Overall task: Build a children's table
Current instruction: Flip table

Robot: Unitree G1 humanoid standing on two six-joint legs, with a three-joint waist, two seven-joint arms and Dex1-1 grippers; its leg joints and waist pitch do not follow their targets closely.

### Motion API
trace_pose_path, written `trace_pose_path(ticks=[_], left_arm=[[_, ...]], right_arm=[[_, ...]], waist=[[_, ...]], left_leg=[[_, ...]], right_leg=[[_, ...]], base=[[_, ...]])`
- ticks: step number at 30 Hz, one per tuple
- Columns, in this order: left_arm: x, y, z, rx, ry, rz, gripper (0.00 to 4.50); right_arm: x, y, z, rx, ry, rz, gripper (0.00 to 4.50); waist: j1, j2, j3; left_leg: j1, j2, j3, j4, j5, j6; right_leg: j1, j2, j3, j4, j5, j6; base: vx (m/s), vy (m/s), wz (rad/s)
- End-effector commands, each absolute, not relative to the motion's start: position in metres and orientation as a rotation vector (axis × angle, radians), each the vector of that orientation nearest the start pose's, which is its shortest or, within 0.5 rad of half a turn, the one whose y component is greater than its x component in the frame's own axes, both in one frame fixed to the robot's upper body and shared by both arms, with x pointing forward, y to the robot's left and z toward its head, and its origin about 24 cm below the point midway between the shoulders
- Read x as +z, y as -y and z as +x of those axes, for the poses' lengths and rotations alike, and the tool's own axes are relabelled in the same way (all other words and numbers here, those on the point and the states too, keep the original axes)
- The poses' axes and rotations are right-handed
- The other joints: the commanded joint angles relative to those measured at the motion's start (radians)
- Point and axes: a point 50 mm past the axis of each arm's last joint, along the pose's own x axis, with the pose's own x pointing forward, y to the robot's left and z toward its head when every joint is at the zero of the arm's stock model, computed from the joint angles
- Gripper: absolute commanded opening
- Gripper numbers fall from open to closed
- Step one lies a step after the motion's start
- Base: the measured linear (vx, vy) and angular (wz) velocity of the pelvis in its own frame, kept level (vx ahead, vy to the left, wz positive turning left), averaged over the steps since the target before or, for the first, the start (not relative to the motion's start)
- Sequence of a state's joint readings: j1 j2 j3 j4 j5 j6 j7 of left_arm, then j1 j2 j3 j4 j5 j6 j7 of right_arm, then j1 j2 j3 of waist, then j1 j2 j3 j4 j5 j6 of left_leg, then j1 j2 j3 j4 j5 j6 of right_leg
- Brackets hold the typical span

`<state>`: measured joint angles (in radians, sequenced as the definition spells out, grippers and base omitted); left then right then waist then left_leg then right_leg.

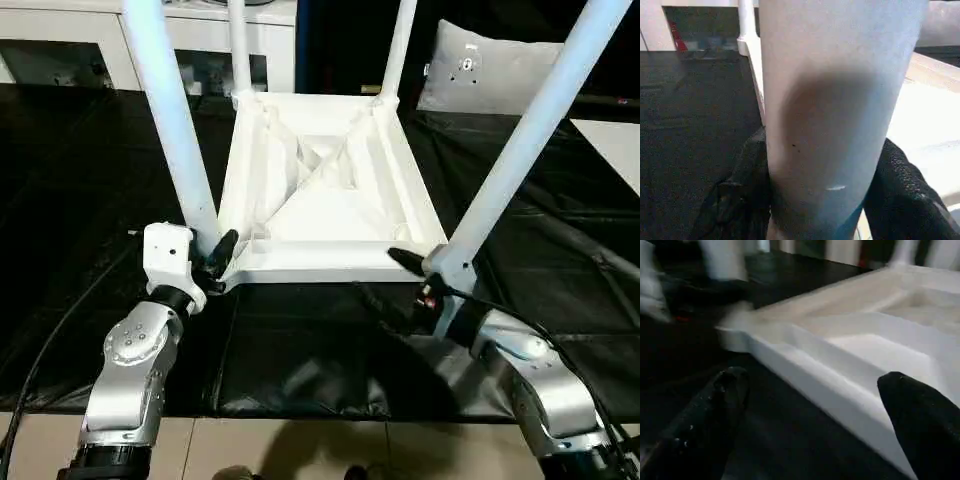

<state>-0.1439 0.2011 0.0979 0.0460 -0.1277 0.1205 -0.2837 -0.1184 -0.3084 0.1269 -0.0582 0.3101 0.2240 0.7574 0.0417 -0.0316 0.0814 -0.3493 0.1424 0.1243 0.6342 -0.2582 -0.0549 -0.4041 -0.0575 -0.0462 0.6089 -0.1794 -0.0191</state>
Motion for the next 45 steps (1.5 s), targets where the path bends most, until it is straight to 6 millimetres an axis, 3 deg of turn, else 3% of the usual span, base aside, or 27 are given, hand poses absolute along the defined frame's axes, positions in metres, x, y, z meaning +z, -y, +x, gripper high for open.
trace_pose_path(ticks=[1, 5, 6, 11, 13, 14, 16, 18, 20, 21, 27, 30, 32, 36, 38, 40, 41, 42, 45], left_arm=[[0.057, -0.184, 0.277, -0.246, -0.055, 0.061, 2.05], [0.056, -0.183, 0.277, -0.235, -0.066, 0.036, 2.04], [0.056, -0.183, 0.277, -0.228, -0.069, 0.019, 2.04], [0.054, -0.182, 0.275, -0.197, -0.099, -0.078, 2.03], [0.047, -0.182, 0.273, -0.156, -0.171, -0.212, 2.03], [0.047, -0.182, 0.273, -0.156, -0.171, -0.212, 2.03], [0.044, -0.182, 0.271, -0.147, -0.204, -0.284, 2.03], [0.042, -0.181, 0.271, -0.143, -0.224, -0.343, 2.03], [0.04, -0.179, 0.269, -0.115, -0.249, -0.491, 2.03], [0.038, -0.179, 0.269, -0.1, -0.259, -0.539, 2.03], [0.035, -0.17, 0.265, -0.091, -0.304, -0.706, 2.04], [0.035, -0.169, 0.264, -0.1, -0.313, -0.716, 2.03], [0.036, -0.167, 0.263, -0.11, -0.323, -0.729, 2.03], [0.036, -0.165, 0.263, -0.126, -0.334, -0.745, 2.03], [0.037, -0.163, 0.262, -0.136, -0.348, -0.752, 2.03], [0.036, -0.164, 0.262, -0.134, -0.35, -0.744, 2.03], [0.035, -0.165, 0.262, -0.133, -0.352, -0.743, 2.03], [0.035, -0.165, 0.262, -0.132, -0.353, -0.743, 2.03], [0.034, -0.165, 0.262, -0.133, -0.361, -0.724, 2.03]], right_arm=[[0.073, 0.133, 0.251, 1.005, -0.075, 0.033, 4.5], [0.07, 0.133, 0.245, 1.1, -0.12, 0.016, 4.5], [0.07, 0.133, 0.245, 1.096, -0.12, 0.015, 4.5], [0.07, 0.133, 0.248, 1.072, -0.111, 0.019, 4.5], [0.07, 0.135, 0.251, 1.027, -0.116, 0.016, 4.5], [0.07, 0.135, 0.251, 1.027, -0.116, 0.016, 4.5], [0.068, 0.137, 0.253, 0.992, -0.128, 0.014, 4.5], [0.067, 0.139, 0.254, 0.966, -0.141, 0.014, 4.5], [0.064, 0.142, 0.258, 0.908, -0.162, 0.032, 4.5], [0.064, 0.143, 0.26, 0.893, -0.165, 0.034, 4.5], [0.064, 0.141, 0.265, 0.85, -0.171, 0.055, 4.5], [0.065, 0.14, 0.268, 0.819, -0.171, 0.069, 4.5], [0.065, 0.139, 0.275, 0.763, -0.171, 0.098, 4.5], [0.068, 0.138, 0.29, 0.656, -0.167, 0.169, 4.5], [0.075, 0.131, 0.303, 0.606, -0.143, 0.281, 4.5], [0.077, 0.128, 0.307, 0.596, -0.138, 0.33, 4.5], [0.078, 0.126, 0.309, 0.595, -0.134, 0.347, 4.5], [0.078, 0.125, 0.31, 0.595, -0.132, 0.356, 4.5], [0.088, 0.112, 0.311, 0.661, -0.077, 0.443, 4.5]], waist=[[0.004, 0.012, -0.049], [0.004, 0.011, -0.045], [0.004, 0.006, -0.044], [0.003, 0.008, -0.043], [0.002, 0.013, -0.042], [0.001, 0.009, -0.041], [0.0, 0.004, -0.04], [0.0, 0.005, -0.038], [-0.003, 0.004, -0.038], [-0.003, 0.008, -0.039], [-0.003, 0.004, -0.038], [-0.003, 0.007, -0.041], [-0.003, 0.009, -0.047], [-0.002, 0.01, -0.051], [-0.002, 0.003, -0.056], [0.0, 0.008, -0.054], [-0.001, 0.003, -0.059], [0.0, 0.008, -0.059], [-0.001, 0.006, -0.057]], left_leg=[[-0.014, 0.081, -0.021, -0.104, -0.144, 0.073], [-0.014, 0.081, -0.021, -0.104, -0.147, 0.079], [-0.015, 0.081, -0.021, -0.104, -0.149, 0.079], [-0.015, 0.081, -0.021, -0.105, -0.153, 0.068], [-0.015, 0.081, -0.021, -0.106, -0.144, 0.064], [-0.016, 0.08, -0.021, -0.106, -0.142, 0.064], [-0.018, 0.073, -0.017, -0.104, -0.143, 0.081], [-0.02, 0.071, -0.017, -0.104, -0.136, 0.083], [-0.022, 0.07, -0.016, -0.102, -0.125, 0.085], [-0.02, 0.067, -0.015, -0.1, -0.116, 0.086], [-0.022, 0.066, -0.012, -0.102, -0.113, 0.102], [-0.021, 0.069, -0.013, -0.104, -0.098, 0.105], [-0.017, 0.072, -0.014, -0.104, -0.055, 0.108], [-0.016, 0.07, -0.009, -0.101, -0.026, 0.119], [-0.016, 0.068, -0.007, -0.099, 0.0, 0.125], [-0.013, 0.069, -0.006, -0.098, 0.01, 0.134], [-0.013, 0.069, -0.004, -0.096, 0.015, 0.136], [-0.014, 0.07, -0.006, -0.097, 0.025, 0.137], [-0.014, 0.071, -0.004, -0.099, 0.011, 0.132]], right_leg=[[0.054, -0.094, 0.057, -0.074, -0.228, -0.218], [0.052, -0.093, 0.056, -0.078, -0.262, -0.216], [0.052, -0.094, 0.057, -0.079, -0.282, -0.212], [0.048, -0.095, 0.057, -0.083, -0.308, -0.206], [0.048, -0.095, 0.057, -0.081, -0.289, -0.213], [0.049, -0.093, 0.056, -0.082, -0.287, -0.216], [0.049, -0.093, 0.057, -0.088, -0.347, -0.196], [0.048, -0.093, 0.057, -0.091, -0.391, -0.187], [0.047, -0.092, 0.055, -0.092, -0.408, -0.184], [0.045, -0.091, 0.055, -0.09, -0.408, -0.188], [0.042, -0.088, 0.053, -0.099, -0.45, -0.165], [0.041, -0.086, 0.053, -0.098, -0.425, -0.158], [0.043, -0.085, 0.051, -0.09, -0.338, -0.18], [0.048, -0.086, 0.051, -0.084, -0.263, -0.212], [0.051, -0.087, 0.051, -0.079, -0.232, -0.22], [0.048, -0.087, 0.05, -0.079, -0.223, -0.226], [0.052, -0.086, 0.05, -0.077, -0.218, -0.225], [0.052, -0.087, 0.049, -0.075, -0.211, -0.225], [0.051, -0.088, 0.049, -0.077, -0.222, -0.223]], base=[[0.0, 0.0, 0.0], [0.0, 0.0, 0.0], [0.0, 0.0, 0.0], [0.0, 0.0, 0.0], [0.0, 0.0, 0.0], [0.0, 0.0, 0.0], [0.0, 0.0, 0.0], [0.0, 0.0, 0.0], [0.0, 0.0, 0.0], [0.0, 0.0, 0.0], [0.0, 0.0, 0.0], [0.0, 0.0, 0.0], [0.0, 0.0, 0.0], [0.0, 0.0, 0.0], [0.0, 0.0, 0.0], [0.0, 0.0, 0.0], [0.0, 0.0, 0.0], [0.0, 0.0, 0.0], [0.0, 0.0, 0.0]])
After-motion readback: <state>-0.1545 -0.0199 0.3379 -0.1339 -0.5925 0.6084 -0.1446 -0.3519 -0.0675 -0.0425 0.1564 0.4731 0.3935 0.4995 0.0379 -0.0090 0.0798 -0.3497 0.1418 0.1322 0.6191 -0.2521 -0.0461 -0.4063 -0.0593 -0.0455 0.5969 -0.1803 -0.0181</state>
